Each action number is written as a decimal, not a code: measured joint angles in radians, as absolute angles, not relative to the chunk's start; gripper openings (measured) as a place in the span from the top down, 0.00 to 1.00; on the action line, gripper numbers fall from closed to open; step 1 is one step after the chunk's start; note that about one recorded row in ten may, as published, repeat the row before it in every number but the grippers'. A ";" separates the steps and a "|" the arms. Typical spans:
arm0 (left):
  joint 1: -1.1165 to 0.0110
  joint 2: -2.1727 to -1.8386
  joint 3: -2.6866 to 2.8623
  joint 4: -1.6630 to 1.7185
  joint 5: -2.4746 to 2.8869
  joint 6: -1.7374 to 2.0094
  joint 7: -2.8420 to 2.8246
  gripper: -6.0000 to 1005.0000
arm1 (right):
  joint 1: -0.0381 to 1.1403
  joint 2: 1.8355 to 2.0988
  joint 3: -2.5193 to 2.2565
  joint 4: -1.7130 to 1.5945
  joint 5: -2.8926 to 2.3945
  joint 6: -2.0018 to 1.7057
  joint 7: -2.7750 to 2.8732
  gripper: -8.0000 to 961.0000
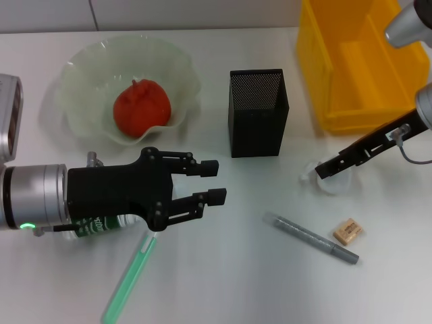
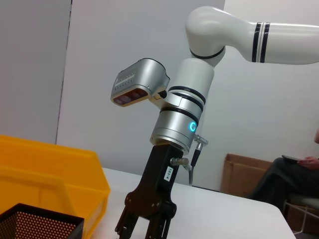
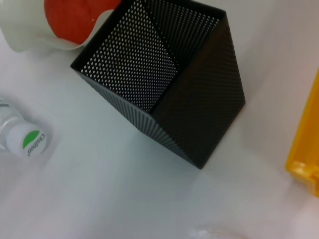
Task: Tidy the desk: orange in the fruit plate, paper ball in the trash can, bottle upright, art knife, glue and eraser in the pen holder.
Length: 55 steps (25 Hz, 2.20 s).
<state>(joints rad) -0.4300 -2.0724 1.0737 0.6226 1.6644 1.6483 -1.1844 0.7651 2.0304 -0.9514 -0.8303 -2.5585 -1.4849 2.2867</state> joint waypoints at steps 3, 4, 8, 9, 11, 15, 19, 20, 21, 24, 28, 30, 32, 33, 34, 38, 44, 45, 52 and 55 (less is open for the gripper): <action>-0.433 -2.072 1.069 0.604 1.664 1.648 -1.169 0.57 | 0.769 2.035 -0.951 -0.829 -2.559 -1.483 2.285 0.27; -0.435 -2.072 1.069 0.599 1.664 1.648 -1.167 0.57 | 0.772 2.036 -0.951 -0.825 -2.559 -1.483 2.284 0.27; -0.436 -2.072 1.069 0.598 1.664 1.648 -1.167 0.57 | 0.779 2.036 -0.952 -0.807 -2.559 -1.473 2.284 0.28; -0.436 -2.072 1.069 0.598 1.664 1.647 -1.167 0.57 | 0.782 2.036 -0.953 -0.794 -2.559 -1.465 2.283 0.28; -0.436 -2.072 1.069 0.598 1.664 1.644 -1.167 0.57 | 0.784 2.036 -0.954 -0.786 -2.559 -1.457 2.282 0.28; -0.436 -2.072 1.069 0.598 1.664 1.633 -1.167 0.57 | 0.786 2.036 -0.963 -0.781 -2.559 -1.453 2.282 0.29; -0.436 -2.072 1.069 0.598 1.654 1.632 -1.167 0.57 | 0.787 2.036 -0.977 -0.780 -2.565 -1.453 2.284 0.29; -0.436 -2.072 1.069 0.598 1.654 1.632 -1.167 0.57 | 0.787 2.036 -0.977 -0.780 -2.565 -1.453 2.284 0.29; -0.436 -2.072 1.069 0.598 1.651 1.631 -1.167 0.57 | 0.787 2.036 -0.977 -0.779 -2.570 -1.453 2.284 0.29; -0.435 -2.072 1.071 0.598 1.642 1.630 -1.167 0.57 | 0.783 2.036 -0.977 -0.783 -2.572 -1.453 2.286 0.30; -0.434 -2.072 1.071 0.598 1.640 1.628 -1.167 0.57 | 0.778 2.036 -0.972 -0.792 -2.572 -1.457 2.287 0.42; -0.434 -2.072 1.071 0.597 1.640 1.627 -1.167 0.57 | 0.769 2.036 -0.967 -0.813 -2.568 -1.466 2.287 0.48; -0.435 -2.072 1.070 0.597 1.640 1.627 -1.166 0.57 | 0.752 2.041 -0.965 -0.857 -2.554 -1.483 2.285 0.48; -0.435 -2.072 1.070 0.597 1.640 1.627 -1.166 0.57 | 0.739 2.045 -0.965 -0.886 -2.543 -1.493 2.284 0.48; -0.435 -2.072 1.070 0.597 1.640 1.627 -1.166 0.57 | 0.703 2.054 -0.964 -0.962 -2.505 -1.515 2.282 0.48; -0.433 -2.072 1.070 0.595 1.639 1.625 -1.157 0.57 | 0.618 2.063 -0.964 -1.094 -2.396 -1.540 2.263 0.48; -0.435 -2.072 1.069 0.564 1.639 1.624 -1.129 0.57 | 0.405 2.068 -0.899 -1.245 -1.989 -1.552 2.046 0.48; -0.435 -2.072 1.069 0.564 1.639 1.624 -1.129 0.57 | 0.405 2.068 -0.899 -1.245 -1.989 -1.552 2.046 0.48; -0.436 -2.072 1.069 0.562 1.636 1.625 -1.129 0.57 | 0.297 2.078 -0.705 -1.020 -1.612 -1.544 1.635 0.48; -0.437 -2.072 1.069 0.564 1.635 1.625 -1.129 0.57 | 0.306 2.077 -0.602 -0.947 -1.590 -1.540 1.545 0.48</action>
<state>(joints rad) -0.4370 -2.0724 1.0692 0.5644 1.6346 1.6254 -1.1289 0.3060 2.0769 -0.6015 -0.9466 -1.5897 -1.5403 1.5449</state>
